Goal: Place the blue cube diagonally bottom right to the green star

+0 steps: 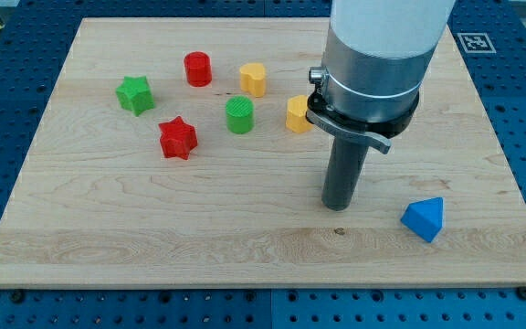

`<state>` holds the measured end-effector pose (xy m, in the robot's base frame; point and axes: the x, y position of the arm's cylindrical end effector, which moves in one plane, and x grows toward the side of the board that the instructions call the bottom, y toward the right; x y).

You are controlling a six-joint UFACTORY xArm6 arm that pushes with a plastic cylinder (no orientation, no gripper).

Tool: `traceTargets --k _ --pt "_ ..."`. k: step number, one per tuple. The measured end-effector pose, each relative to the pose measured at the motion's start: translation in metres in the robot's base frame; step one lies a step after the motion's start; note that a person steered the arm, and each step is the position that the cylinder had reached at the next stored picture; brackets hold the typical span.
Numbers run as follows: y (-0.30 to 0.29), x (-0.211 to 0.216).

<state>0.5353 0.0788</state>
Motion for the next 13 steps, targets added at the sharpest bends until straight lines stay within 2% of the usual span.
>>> traceTargets --k 2,3,5,9,10,11,13 --pt "0.049 0.000" --pt "0.063 -0.014" --pt "0.055 -0.027" --pt "-0.017 -0.027" --pt "-0.008 -0.027" --pt "0.033 -0.037" --pt "0.030 -0.048"
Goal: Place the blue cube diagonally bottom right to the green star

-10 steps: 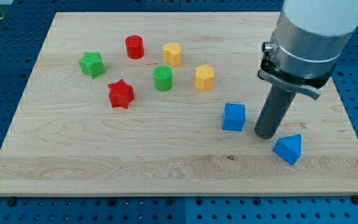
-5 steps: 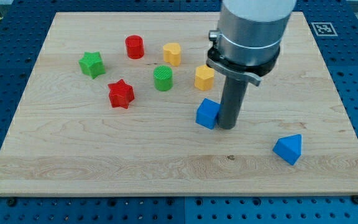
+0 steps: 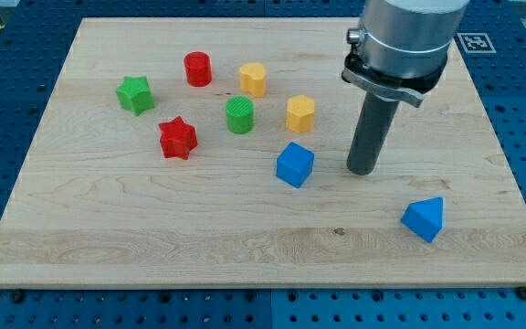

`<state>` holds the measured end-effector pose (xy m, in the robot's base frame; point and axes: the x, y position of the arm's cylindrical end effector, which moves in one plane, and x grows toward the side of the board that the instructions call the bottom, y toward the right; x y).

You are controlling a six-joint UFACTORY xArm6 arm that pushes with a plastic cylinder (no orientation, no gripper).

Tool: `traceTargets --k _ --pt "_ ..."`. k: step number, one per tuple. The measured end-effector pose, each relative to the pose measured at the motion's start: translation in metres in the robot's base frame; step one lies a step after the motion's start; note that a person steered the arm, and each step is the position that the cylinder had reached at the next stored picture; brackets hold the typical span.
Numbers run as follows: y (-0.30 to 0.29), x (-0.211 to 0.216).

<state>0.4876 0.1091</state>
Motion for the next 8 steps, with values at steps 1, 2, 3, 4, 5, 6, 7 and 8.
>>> traceTargets --k 1,2,3,4,5,6,7,8 --pt "-0.013 0.000" --pt "-0.023 0.000" --pt "-0.039 0.000" --pt "-0.055 0.000" --pt "-0.064 0.000" --pt "-0.033 -0.008" --pt "0.031 -0.021" --pt "0.093 -0.005"
